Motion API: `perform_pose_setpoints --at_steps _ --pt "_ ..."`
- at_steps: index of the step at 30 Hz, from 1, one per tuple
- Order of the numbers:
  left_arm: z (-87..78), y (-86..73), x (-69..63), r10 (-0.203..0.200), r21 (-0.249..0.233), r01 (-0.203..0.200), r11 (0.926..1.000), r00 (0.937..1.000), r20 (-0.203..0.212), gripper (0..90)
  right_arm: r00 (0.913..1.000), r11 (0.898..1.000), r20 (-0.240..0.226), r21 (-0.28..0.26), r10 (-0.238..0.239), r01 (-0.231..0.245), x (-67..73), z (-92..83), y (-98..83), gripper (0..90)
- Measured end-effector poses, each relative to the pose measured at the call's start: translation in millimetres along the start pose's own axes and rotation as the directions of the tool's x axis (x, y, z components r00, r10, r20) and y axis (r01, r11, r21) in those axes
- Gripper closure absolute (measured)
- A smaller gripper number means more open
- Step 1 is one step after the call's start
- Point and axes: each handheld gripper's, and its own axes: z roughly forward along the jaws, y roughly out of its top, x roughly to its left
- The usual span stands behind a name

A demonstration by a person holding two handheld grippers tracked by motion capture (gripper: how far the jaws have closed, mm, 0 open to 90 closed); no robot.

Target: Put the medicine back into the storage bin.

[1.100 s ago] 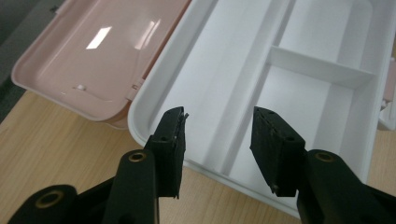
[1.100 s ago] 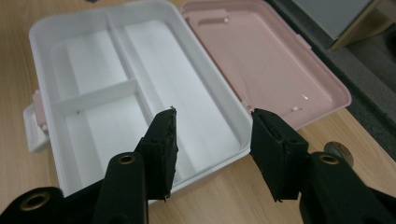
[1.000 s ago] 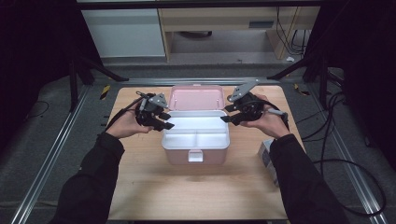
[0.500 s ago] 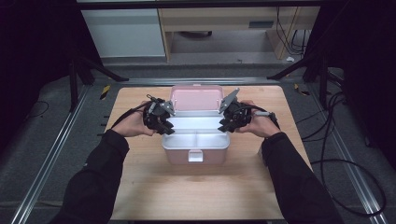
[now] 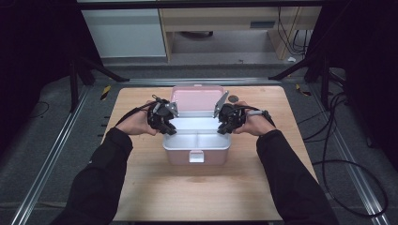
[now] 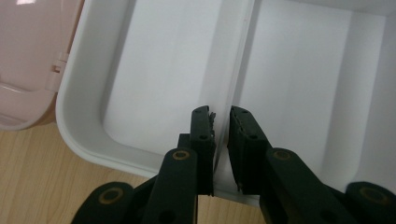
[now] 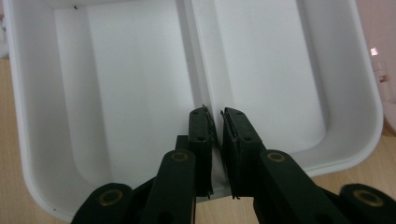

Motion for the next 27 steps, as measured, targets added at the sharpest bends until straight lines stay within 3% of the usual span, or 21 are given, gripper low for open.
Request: perform_pose_setpoints --at_steps 3,9,16,22,27 --pt "0.2 0.3 1.5 0.002 0.003 -0.002 1.0000 0.9999 0.016 81.8 0.9997 1.000 -0.023 0.001 0.004 -0.004 -2.2 -0.2 -0.4 83.7" --pt "0.4 6.7 2.6 0.022 0.057 -0.023 0.9981 0.9995 0.022 82.9 0.9989 0.999 -0.048 0.034 0.005 -0.004 -5.6 0.3 3.5 84.7" --pt "-0.1 8.5 5.2 0.037 0.072 -0.040 0.9967 0.9986 0.039 84.0 0.9985 0.999 -0.054 0.034 0.009 -0.007 -6.8 -0.1 3.9 85.2" --pt "-4.5 9.2 5.6 0.036 0.042 -0.037 0.9984 0.9987 0.036 84.8 0.9993 0.999 -0.037 0.035 0.001 0.000 -5.6 -6.3 5.2 86.3" --pt "-20.6 14.7 3.8 0.058 0.035 -0.058 0.9977 0.9983 0.001 85.3 0.9999 1.000 0.001 0.003 -0.012 0.012 -3.5 -19.4 8.3 86.2"
